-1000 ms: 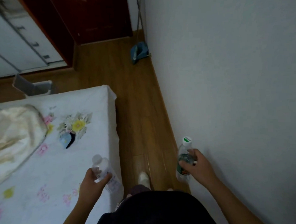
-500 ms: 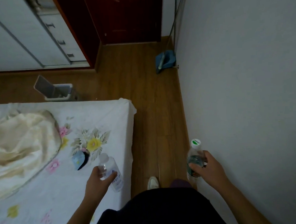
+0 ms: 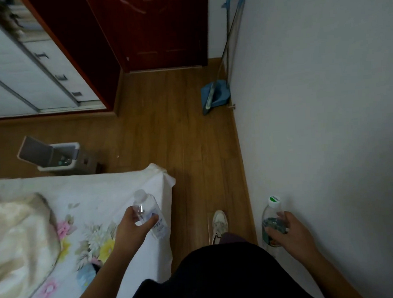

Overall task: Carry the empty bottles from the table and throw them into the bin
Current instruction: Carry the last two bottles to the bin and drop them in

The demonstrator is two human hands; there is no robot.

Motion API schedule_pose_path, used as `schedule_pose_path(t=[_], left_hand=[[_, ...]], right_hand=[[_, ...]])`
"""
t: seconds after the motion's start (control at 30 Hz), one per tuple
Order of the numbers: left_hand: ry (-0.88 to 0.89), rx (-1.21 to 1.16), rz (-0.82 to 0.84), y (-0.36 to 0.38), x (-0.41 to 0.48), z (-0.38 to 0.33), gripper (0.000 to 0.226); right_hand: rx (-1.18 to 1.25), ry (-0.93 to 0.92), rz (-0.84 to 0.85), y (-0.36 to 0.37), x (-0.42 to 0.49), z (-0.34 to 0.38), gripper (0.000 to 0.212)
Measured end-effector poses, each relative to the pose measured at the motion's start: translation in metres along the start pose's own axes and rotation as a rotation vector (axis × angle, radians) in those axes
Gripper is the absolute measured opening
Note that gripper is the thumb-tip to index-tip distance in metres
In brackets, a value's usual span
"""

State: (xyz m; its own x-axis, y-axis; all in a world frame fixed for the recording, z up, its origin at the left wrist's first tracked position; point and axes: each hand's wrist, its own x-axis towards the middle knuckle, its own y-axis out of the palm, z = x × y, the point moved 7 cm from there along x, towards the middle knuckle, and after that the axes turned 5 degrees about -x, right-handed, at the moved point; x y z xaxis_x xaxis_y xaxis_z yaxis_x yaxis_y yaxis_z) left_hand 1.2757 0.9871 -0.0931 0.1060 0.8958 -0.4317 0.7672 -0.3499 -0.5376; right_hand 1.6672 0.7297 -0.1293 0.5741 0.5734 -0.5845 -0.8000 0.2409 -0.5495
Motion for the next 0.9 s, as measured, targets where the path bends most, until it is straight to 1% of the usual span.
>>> schedule_pose_path(t=[0.07, 0.2, 0.37, 0.5, 0.6, 0.7, 0.9], left_hand=[[-0.048, 0.012, -0.024, 0.002, 0.020, -0.008, 0.047], [-0.151, -0.022, -0.073, -0.003, 0.055, -0.015, 0.043], [-0.276, -0.065, -0.146, -0.018, 0.092, -0.012, 0.062], [-0.325, -0.077, -0.184, -0.030, 0.141, -0.015, 0.057], [-0.332, -0.080, -0.179, -0.038, 0.195, -0.031, 0.054], [-0.287, -0.047, -0.117, -0.044, 0.256, -0.060, 0.051], [-0.177, -0.129, 0.012, -0.065, 0.374, -0.139, 0.060]], right_hand=[[0.004, -0.018, 0.010, -0.007, 0.035, 0.035, 0.062], [-0.045, -0.136, 0.055, -0.015, 0.103, 0.128, 0.050], [-0.130, -0.243, 0.156, -0.003, 0.176, 0.229, 0.060], [-0.176, -0.264, 0.213, 0.010, 0.234, 0.291, 0.065], [-0.176, -0.257, 0.213, 0.016, 0.275, 0.329, 0.064], [-0.179, -0.236, 0.187, 0.015, 0.305, 0.359, 0.056], [-0.167, -0.228, 0.115, 0.003, 0.356, 0.415, 0.048]])
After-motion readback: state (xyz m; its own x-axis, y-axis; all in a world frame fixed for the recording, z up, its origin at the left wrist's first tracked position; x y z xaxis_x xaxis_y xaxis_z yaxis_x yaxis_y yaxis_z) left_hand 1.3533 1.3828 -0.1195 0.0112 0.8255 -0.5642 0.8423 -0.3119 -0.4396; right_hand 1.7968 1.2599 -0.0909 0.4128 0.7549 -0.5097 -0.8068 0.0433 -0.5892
